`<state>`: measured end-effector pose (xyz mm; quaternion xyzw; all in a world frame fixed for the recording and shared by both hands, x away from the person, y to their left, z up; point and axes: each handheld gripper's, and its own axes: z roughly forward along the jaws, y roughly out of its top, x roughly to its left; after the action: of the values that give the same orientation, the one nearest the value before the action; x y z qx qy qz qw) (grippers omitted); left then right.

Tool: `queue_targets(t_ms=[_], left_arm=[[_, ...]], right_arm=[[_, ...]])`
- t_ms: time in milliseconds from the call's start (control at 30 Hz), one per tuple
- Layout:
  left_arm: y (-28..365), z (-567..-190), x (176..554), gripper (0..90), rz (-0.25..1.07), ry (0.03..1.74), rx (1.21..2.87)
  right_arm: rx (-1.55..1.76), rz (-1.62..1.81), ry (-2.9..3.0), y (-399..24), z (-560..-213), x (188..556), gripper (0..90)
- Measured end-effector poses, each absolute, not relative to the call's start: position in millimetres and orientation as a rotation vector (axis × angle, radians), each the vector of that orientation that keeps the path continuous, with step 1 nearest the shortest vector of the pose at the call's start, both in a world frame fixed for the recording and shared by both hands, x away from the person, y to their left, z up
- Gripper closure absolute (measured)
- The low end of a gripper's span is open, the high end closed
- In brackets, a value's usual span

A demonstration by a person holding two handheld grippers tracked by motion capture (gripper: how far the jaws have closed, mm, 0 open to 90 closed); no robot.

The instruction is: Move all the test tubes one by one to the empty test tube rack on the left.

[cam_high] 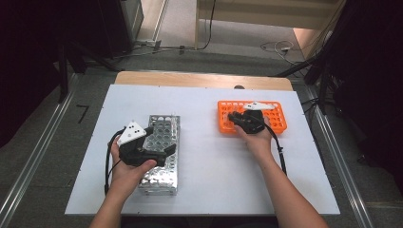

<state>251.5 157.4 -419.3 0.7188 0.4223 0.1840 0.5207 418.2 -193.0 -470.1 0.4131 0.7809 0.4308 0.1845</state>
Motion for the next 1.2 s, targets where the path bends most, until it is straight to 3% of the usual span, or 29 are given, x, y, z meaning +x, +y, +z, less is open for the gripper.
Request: queue_targets(t_ms=[633,1200], left_arm=[[157,-419,251,0.0,0.444,1.012,1.727],[153,-417,250,0.0,0.441,0.999,1.729]], right_arm=[[1.107,1.332,2.116,-210,-437,405,74.1],[0.999,1.4,2.124,-225,-407,370,74.1]])
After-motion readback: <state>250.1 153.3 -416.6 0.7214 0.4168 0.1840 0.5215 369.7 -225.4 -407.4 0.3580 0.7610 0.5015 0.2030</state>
